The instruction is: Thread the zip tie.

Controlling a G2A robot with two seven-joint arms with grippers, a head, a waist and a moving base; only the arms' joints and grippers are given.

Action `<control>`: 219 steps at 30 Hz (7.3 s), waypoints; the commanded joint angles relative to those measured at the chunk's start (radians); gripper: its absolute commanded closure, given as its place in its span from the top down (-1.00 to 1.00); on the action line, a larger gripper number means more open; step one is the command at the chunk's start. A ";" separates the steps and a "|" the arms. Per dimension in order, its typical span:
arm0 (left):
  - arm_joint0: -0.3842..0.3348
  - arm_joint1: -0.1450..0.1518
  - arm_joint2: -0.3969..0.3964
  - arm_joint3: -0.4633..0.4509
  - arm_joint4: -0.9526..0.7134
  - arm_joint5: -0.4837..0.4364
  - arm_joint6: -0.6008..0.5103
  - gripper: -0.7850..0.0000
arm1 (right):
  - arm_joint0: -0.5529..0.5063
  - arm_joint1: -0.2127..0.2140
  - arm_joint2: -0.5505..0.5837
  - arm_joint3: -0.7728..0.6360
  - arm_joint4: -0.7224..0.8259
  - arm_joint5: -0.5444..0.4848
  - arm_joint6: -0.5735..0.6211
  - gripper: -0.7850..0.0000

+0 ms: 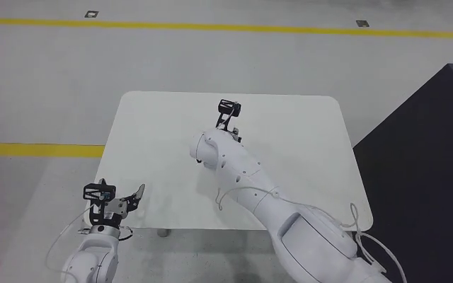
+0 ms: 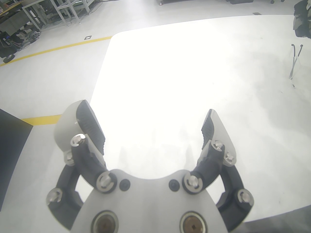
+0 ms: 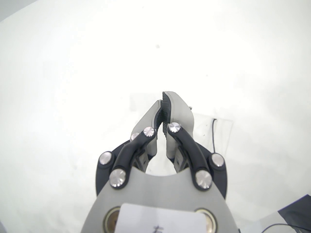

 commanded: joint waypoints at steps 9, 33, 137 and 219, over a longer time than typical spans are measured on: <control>0.000 0.000 0.000 0.000 0.000 0.000 0.000 1.00 | 0.002 -0.091 0.172 0.140 0.000 0.000 -0.218 -1.00; 0.000 0.000 0.000 0.000 0.000 0.000 0.000 1.00 | -0.073 -0.081 0.237 0.040 0.009 0.000 -0.299 -1.00; 0.000 0.000 0.000 0.000 0.000 0.000 0.000 1.00 | 0.072 -0.120 -0.038 0.293 0.316 0.000 -0.194 -0.47; 0.000 0.000 0.000 0.000 0.000 0.000 0.000 1.00 | -0.112 0.036 0.124 -0.213 0.011 0.000 -0.036 -0.58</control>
